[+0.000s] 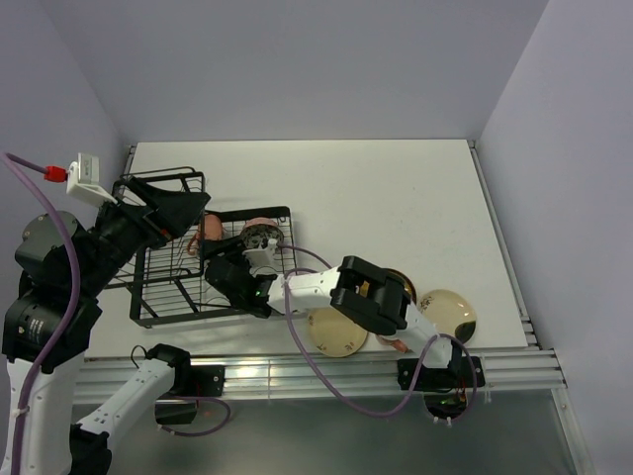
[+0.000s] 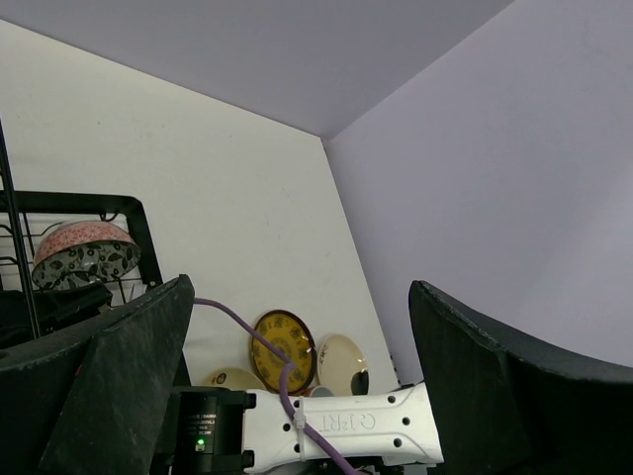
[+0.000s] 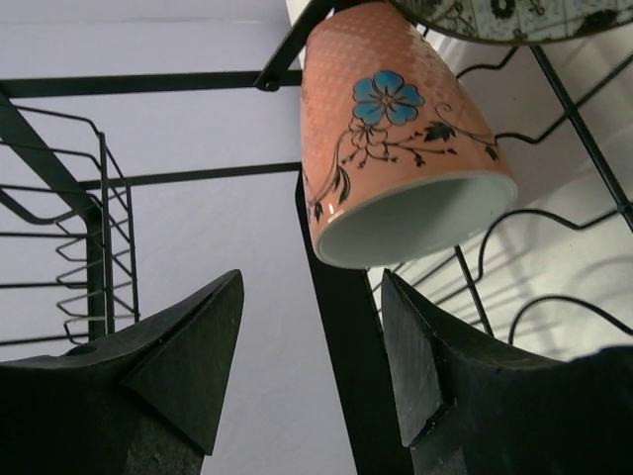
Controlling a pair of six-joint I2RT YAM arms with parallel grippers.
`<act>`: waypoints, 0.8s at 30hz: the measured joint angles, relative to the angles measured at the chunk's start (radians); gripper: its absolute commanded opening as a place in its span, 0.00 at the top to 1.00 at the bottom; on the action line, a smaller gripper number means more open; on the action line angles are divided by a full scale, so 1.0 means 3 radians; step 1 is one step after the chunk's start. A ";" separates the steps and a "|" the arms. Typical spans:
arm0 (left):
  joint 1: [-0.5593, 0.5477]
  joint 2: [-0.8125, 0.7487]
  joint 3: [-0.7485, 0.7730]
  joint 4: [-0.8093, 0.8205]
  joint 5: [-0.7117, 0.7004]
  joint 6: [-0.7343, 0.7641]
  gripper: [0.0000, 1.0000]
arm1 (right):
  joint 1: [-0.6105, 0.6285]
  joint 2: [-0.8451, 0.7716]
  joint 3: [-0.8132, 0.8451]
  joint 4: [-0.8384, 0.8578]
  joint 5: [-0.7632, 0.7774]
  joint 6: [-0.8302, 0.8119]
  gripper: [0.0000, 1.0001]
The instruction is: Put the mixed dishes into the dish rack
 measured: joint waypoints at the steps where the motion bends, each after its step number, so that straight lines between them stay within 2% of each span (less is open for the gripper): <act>1: 0.0000 0.0000 0.0000 0.0004 0.0001 0.0000 0.03 | -0.0005 0.0018 0.0027 -0.0014 0.0005 -0.0001 0.36; 12: 0.0000 -0.0001 -0.0001 0.0019 0.0024 0.0017 0.03 | -0.0107 0.0242 0.0479 -0.0252 0.0118 0.0017 0.41; 24: 0.0000 -0.0009 -0.0009 0.0023 0.0078 0.0067 0.03 | -0.0131 0.0310 0.0704 -0.0732 0.0217 0.0254 0.66</act>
